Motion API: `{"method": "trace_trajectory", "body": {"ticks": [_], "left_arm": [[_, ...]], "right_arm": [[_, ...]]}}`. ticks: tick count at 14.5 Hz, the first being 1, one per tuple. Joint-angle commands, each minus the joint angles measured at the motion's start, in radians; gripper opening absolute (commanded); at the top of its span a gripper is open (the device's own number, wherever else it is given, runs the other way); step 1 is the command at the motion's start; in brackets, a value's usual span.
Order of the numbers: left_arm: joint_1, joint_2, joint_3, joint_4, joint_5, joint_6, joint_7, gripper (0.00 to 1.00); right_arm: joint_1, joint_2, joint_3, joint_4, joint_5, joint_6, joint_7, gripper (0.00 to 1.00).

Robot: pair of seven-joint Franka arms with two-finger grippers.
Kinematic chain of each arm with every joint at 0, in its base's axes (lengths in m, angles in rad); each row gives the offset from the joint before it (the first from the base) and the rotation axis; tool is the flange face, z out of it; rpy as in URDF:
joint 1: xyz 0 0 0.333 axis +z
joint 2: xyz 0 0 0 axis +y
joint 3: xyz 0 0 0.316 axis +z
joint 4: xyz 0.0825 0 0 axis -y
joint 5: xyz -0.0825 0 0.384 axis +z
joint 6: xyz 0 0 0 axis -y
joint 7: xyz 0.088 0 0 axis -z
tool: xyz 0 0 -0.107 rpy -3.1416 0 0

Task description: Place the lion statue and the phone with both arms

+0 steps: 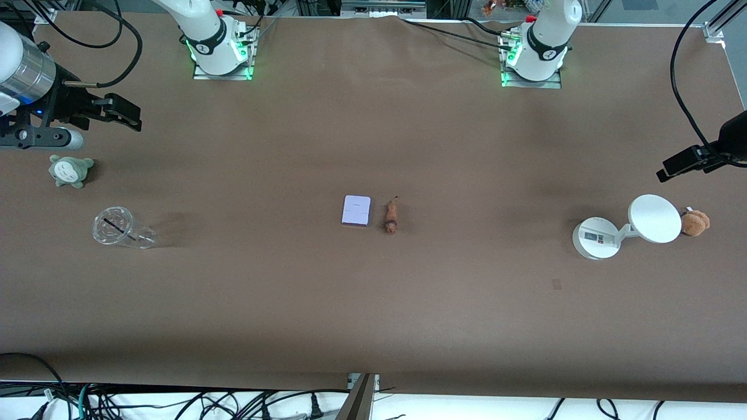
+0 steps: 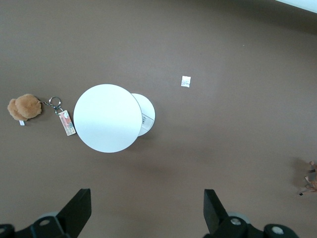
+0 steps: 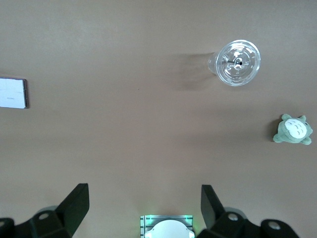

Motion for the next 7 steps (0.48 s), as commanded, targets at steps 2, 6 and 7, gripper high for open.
{"method": "trace_trajectory", "body": {"ticks": [2,6,7], "left_arm": [[0.001,0.004,0.010,0.049,0.000,-0.034,0.008,1.00],[-0.012,0.004,0.000,0.062,0.021,-0.058,0.005,1.00],[-0.014,0.004,0.000,0.062,0.021,-0.069,0.004,1.00]], "right_arm": [[-0.006,0.005,0.004,0.015,-0.002,0.005,-0.004,1.00],[-0.006,0.005,0.002,0.015,-0.002,0.008,-0.004,1.00],[-0.006,0.005,0.004,0.015,-0.002,0.008,-0.004,1.00]]}}
